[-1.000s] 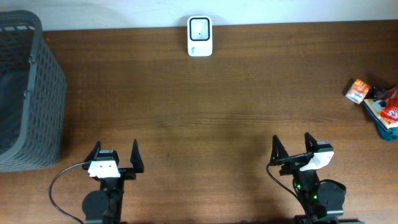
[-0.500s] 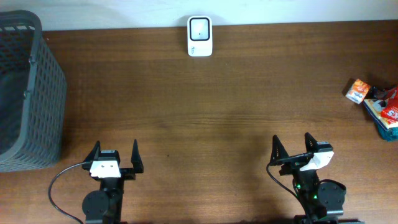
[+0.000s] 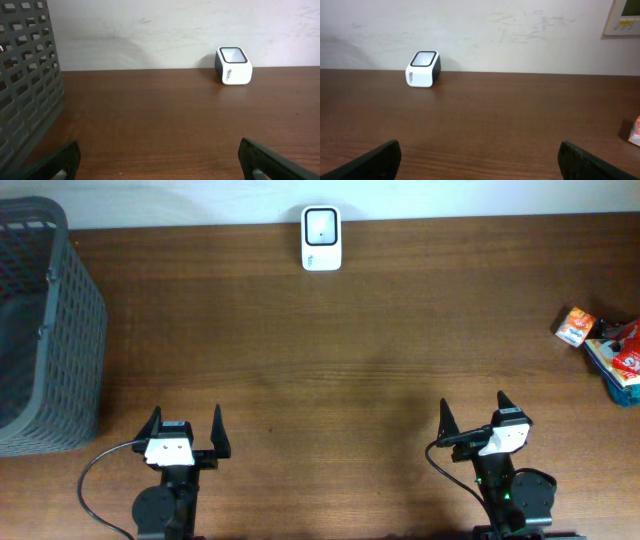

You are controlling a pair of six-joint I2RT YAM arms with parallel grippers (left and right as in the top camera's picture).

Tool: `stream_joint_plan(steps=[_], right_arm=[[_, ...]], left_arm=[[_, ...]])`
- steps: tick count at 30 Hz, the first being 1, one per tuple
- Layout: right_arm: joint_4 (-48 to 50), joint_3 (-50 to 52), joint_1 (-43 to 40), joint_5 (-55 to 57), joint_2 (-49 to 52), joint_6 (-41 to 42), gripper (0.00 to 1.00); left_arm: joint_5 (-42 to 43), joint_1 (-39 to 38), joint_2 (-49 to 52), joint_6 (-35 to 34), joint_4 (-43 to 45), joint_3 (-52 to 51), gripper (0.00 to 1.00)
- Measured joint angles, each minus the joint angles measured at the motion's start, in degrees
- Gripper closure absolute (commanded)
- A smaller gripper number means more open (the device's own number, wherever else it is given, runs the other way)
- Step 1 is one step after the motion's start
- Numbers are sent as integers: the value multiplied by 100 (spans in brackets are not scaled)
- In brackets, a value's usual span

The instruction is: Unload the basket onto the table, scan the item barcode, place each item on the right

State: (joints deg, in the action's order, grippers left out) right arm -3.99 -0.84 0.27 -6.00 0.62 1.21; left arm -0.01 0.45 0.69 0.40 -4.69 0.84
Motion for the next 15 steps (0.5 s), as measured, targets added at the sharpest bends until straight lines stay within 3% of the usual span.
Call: stream_joint_plan(steps=[15], right_arm=[[2,0,0,0,0,-44,1]], left_arm=[[0,0,0,2,2,0,1]])
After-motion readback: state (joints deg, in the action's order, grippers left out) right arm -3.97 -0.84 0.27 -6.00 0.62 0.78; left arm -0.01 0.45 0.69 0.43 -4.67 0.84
